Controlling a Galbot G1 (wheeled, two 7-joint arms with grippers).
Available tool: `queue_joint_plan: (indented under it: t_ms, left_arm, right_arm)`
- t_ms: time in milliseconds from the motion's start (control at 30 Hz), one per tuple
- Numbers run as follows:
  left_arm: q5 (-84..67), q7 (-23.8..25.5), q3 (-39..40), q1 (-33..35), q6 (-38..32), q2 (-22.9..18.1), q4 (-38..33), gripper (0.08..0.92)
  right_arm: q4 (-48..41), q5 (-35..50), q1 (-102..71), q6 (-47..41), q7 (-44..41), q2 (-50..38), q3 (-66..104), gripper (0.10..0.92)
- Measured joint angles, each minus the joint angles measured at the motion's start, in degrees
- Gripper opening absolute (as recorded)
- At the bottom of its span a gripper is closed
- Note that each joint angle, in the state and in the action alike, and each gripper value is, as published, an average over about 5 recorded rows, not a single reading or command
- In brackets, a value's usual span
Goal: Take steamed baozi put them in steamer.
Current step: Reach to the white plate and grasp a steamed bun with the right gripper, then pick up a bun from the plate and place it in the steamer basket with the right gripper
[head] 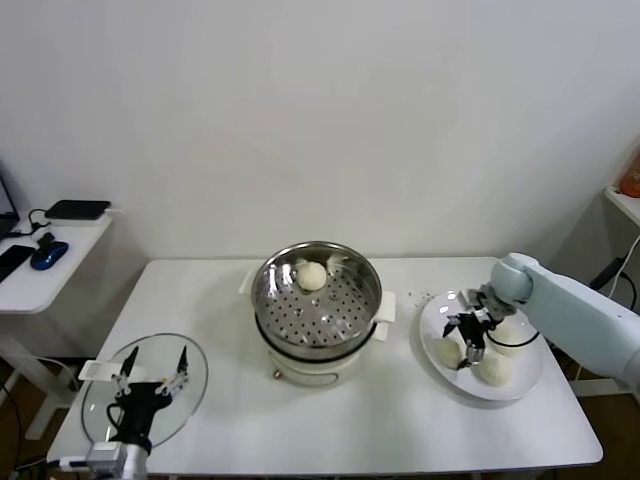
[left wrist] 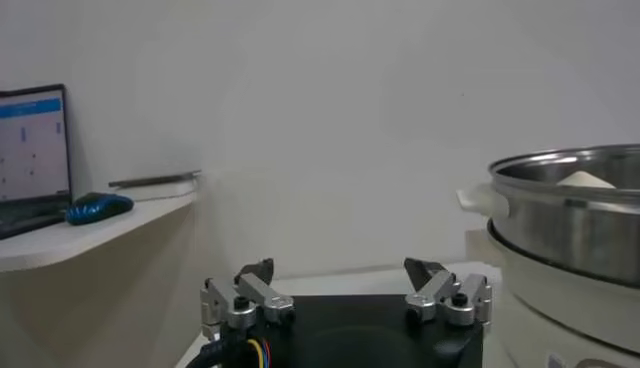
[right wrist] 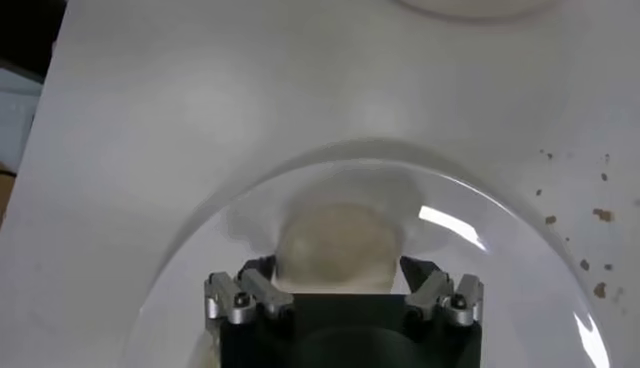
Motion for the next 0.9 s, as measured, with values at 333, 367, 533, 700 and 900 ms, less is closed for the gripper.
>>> queue_joint_plan:
  t_ms: [333,367,533,700,900]
  left_arm:
    - [0.01,-0.16,0.00,0.31,0.04,-0.06,-0.14,0.823]
    - [0.00,-0.17,-0.02,0.33,0.03,-0.06,-0.14,0.823]
    - [-0.01,-0.18,-0.08,0.42,-0.01,-0.06,-0.18,0.823]
    - [-0.06,-0.19,-0.22,0.40,-0.02,-0.06,-0.28,0.823]
    - [-0.10,-0.14,-0.21,0.50,-0.07,-0.06,-0.58,0.823]
  right_arm:
    - [0.09,0.15,-0.37,0.08,-0.11,-0.17,0.72,0.699]
    - [0.15,0.20,-0.35,0.08,-0.11,-0.24,0.75,0.697]
    - [0.90,1.12,0.34,-0.25,-0.15,-0.92,0.34,0.696]
    - [2.40,3.23,2.78,-1.03,-0.50,-2.31,-1.55,0.696]
    - [5.59,7.76,9.64,-2.54,-0.82,-4.82,-6.67,0.696]
